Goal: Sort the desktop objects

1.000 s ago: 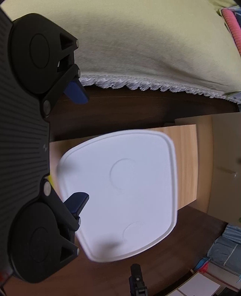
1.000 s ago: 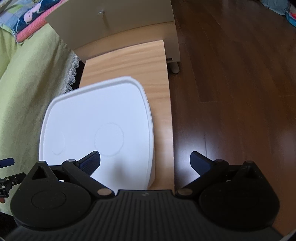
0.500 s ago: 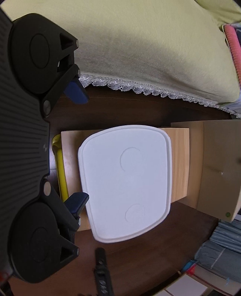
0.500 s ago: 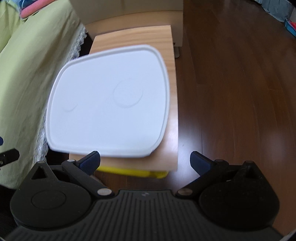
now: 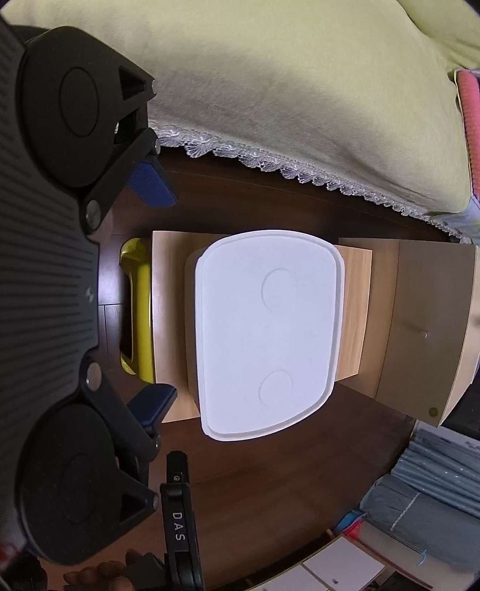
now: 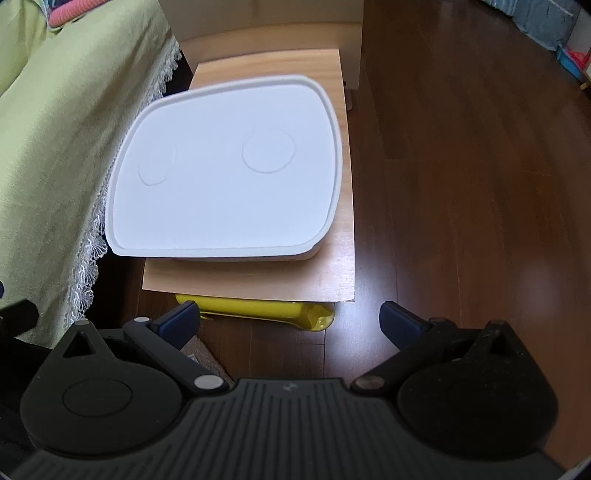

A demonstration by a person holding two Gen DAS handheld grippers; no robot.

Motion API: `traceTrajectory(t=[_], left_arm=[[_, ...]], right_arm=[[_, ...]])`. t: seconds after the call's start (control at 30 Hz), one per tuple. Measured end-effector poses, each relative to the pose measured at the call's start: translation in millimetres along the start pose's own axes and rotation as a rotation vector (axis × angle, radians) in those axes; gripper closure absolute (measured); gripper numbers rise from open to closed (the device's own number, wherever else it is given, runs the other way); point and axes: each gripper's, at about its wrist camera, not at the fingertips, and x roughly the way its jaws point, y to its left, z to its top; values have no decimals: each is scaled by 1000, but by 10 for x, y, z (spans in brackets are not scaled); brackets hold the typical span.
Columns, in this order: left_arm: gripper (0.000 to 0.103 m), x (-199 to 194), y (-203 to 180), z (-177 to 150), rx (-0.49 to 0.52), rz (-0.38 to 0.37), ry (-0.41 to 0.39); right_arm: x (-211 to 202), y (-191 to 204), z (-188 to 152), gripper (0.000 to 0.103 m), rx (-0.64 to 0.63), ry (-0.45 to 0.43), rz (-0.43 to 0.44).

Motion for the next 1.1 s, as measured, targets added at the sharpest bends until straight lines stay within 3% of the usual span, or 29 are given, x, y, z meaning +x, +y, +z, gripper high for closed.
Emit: traceTrajectory(t=[0.33,1.1], left_arm=[[1,-104,-134,-137,6,75,-35],[1,-66,-106,-125,13,80,-31]], right_arm=[[-170,57,-148,1,-24,-28,35],[-151,162,-120,1,-55,-36,37]])
